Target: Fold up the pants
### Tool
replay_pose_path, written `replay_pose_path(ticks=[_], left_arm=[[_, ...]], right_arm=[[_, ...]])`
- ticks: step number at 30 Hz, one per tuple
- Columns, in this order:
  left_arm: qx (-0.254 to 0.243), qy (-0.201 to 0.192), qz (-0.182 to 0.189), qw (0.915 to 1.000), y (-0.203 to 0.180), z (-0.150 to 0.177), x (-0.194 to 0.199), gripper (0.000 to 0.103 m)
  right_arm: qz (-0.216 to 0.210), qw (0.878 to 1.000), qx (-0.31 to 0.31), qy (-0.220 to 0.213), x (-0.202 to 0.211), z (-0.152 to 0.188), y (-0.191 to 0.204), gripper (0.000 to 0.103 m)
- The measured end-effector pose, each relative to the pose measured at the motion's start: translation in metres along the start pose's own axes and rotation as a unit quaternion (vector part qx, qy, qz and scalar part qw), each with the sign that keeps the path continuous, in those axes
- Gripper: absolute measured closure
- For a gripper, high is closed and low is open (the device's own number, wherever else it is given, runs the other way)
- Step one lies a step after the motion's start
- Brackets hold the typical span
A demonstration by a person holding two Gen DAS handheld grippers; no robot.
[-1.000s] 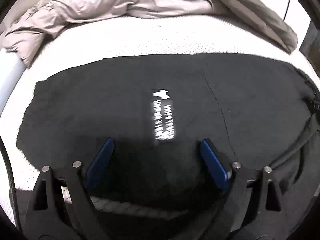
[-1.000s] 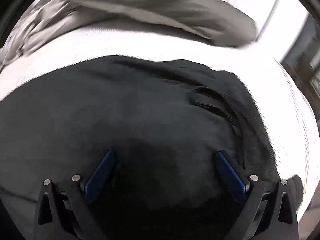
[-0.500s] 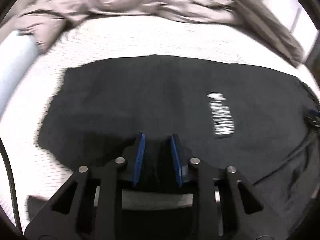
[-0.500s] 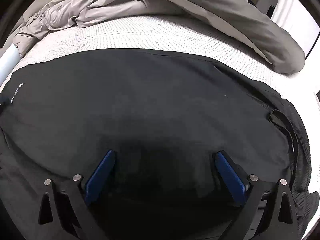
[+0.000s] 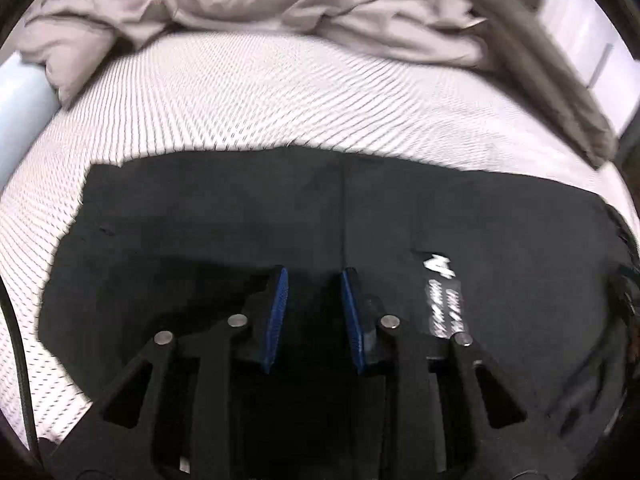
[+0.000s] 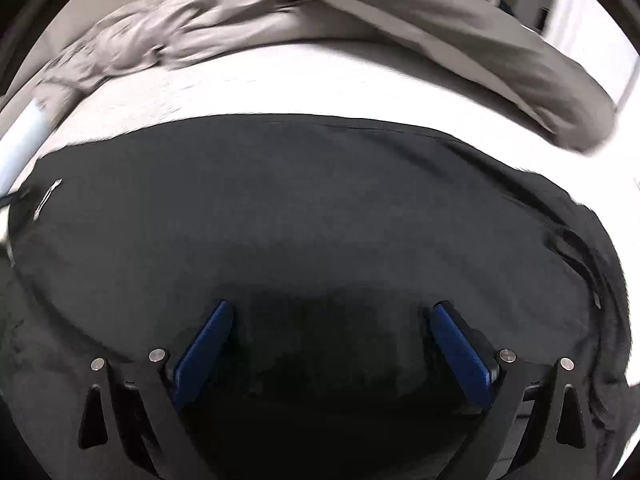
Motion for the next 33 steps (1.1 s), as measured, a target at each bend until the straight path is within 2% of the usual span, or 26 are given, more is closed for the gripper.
replay_pose_path(ticks=[1, 2, 3, 4, 5, 6, 8, 10, 12, 14, 15, 16, 17, 18, 19, 21, 25, 26, 29, 31, 33], left_arm=[[0.005, -0.004, 0.002, 1.0000, 0.004, -0.002, -0.001, 0.079], [0.015, -0.006, -0.013, 0.9998, 0.014, -0.005, 0.001, 0.079], [0.027, -0.009, -0.044, 0.9987, 0.023, -0.005, 0.002, 0.079], [0.045, -0.016, -0.094, 0.9944, 0.043, -0.005, 0.003, 0.079], [0.064, -0.017, -0.124, 0.9901, 0.060, -0.005, 0.001, 0.079], [0.080, -0.015, -0.129, 0.9883, 0.069, 0.000, 0.003, 0.079], [0.089, -0.019, -0.107, 0.9901, 0.077, 0.008, 0.013, 0.079], [0.078, -0.027, -0.108, 0.9907, 0.074, 0.014, 0.029, 0.079], [0.068, -0.044, -0.084, 0.9932, 0.062, 0.024, 0.057, 0.079], [0.045, -0.064, -0.049, 0.9957, 0.038, 0.043, 0.092, 0.074], [0.026, -0.072, -0.044, 0.9961, 0.029, 0.052, 0.105, 0.064], [-0.002, -0.087, -0.045, 0.9951, 0.014, 0.061, 0.121, 0.047], [-0.019, -0.099, -0.049, 0.9937, 0.004, 0.065, 0.130, 0.037], [-0.036, -0.112, -0.048, 0.9919, -0.010, 0.071, 0.141, 0.019], [-0.047, -0.123, -0.039, 0.9905, -0.026, 0.081, 0.155, 0.013], [-0.070, -0.123, -0.015, 0.9898, -0.052, 0.101, 0.168, 0.013], [-0.089, -0.111, 0.042, 0.9890, -0.108, 0.154, 0.184, 0.013], [-0.107, -0.104, 0.064, 0.9868, -0.129, 0.171, 0.186, 0.013], [-0.165, -0.085, 0.099, 0.9777, -0.177, 0.211, 0.184, 0.013], [-0.192, -0.063, 0.107, 0.9734, -0.194, 0.231, 0.174, 0.013], [-0.201, -0.065, 0.091, 0.9731, -0.191, 0.241, 0.171, 0.013]], right_arm=[[0.005, 1.000, 0.010, 0.003, -0.001, 0.001, 0.004, 0.002], [0.013, 1.000, 0.021, 0.008, -0.005, 0.003, 0.006, 0.002], [0.015, 1.000, 0.023, 0.011, -0.006, 0.005, 0.003, 0.002], [0.015, 1.000, 0.021, 0.012, -0.006, 0.007, -0.001, 0.002], [0.019, 1.000, 0.013, 0.013, -0.005, 0.009, -0.008, 0.002], [0.033, 0.999, 0.004, 0.012, -0.003, 0.012, -0.018, 0.001], [0.066, 0.998, -0.022, 0.008, 0.000, 0.014, -0.038, 0.001], [0.064, 0.997, -0.043, 0.001, 0.007, 0.013, -0.053, 0.001], [0.066, 0.997, -0.044, -0.006, 0.015, 0.012, -0.051, 0.002], [0.053, 0.998, -0.034, -0.021, 0.030, 0.012, -0.036, 0.002], [0.037, 0.998, -0.024, -0.033, 0.040, 0.012, -0.025, 0.002], [0.028, 0.999, -0.017, -0.040, 0.047, 0.015, -0.015, 0.002], [0.016, 0.999, -0.006, -0.049, 0.056, 0.015, -0.005, 0.002], [0.006, 0.998, 0.010, -0.057, 0.067, 0.019, 0.010, 0.002], [0.001, 0.998, 0.028, -0.062, 0.078, 0.025, 0.027, 0.002], [-0.003, 0.996, 0.048, -0.076, 0.096, 0.033, 0.049, 0.002], [-0.044, 0.994, 0.059, -0.083, 0.113, 0.078, 0.103, 0.002], [-0.050, 0.993, 0.065, -0.082, 0.109, 0.084, 0.106, 0.002], [-0.081, 0.991, 0.086, -0.060, 0.087, 0.109, 0.131, 0.002], [-0.073, 0.990, 0.116, -0.025, 0.067, 0.126, 0.144, 0.002], [-0.051, 0.988, 0.146, -0.016, 0.065, 0.141, 0.146, 0.002]])
Point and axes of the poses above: each gripper's, at about its wrist camera, not at the fingertips, and x roughly against the way its jaws point, y to its left, z to its underside, the point moved 7 cm from there along -x, roughly the way its jaws point, and after that the axes turned 10 degrees about -z, right-handed, at the moved point
